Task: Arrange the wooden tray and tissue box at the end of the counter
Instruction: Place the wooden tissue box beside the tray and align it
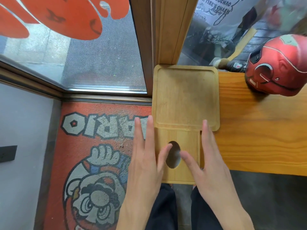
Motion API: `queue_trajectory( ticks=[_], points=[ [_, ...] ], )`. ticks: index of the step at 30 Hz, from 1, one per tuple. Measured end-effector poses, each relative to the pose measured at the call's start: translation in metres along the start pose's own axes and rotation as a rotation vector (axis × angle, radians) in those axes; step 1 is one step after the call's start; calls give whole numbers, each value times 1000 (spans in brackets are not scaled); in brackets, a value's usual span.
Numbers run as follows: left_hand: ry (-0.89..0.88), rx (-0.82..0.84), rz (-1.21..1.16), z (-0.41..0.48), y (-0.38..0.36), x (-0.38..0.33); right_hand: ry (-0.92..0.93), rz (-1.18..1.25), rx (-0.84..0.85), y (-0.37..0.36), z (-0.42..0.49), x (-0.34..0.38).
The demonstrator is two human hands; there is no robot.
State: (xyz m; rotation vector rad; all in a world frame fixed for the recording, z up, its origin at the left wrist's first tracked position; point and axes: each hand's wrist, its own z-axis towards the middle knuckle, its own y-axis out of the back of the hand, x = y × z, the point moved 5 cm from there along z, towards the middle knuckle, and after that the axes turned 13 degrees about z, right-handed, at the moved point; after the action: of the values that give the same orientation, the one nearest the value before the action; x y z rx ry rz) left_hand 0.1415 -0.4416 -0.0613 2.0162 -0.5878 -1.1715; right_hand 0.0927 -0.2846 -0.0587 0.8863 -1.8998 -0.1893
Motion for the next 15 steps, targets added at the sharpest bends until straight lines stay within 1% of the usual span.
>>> queue_trajectory(
  ticks=[2,3,4,6,10,13,15],
  points=[
    [-68,2,267,-10,-1,-1,253,-320,-51,9,-2,9],
    [-86,20,382,-15,-3,0,338,-449,-41,11,-3,9],
    [-99,48,460,-20,-4,0,385,-546,-4,11,-4,7],
    [-122,106,514,-25,-9,3,452,-665,55,8,-4,2],
    [-114,127,554,-20,-11,7,494,-760,78,6,0,-3],
    [-102,175,513,-19,-8,5,490,-743,93,6,3,-4],
    [-114,177,498,-16,-3,3,524,-677,100,7,4,-2]
  ],
)
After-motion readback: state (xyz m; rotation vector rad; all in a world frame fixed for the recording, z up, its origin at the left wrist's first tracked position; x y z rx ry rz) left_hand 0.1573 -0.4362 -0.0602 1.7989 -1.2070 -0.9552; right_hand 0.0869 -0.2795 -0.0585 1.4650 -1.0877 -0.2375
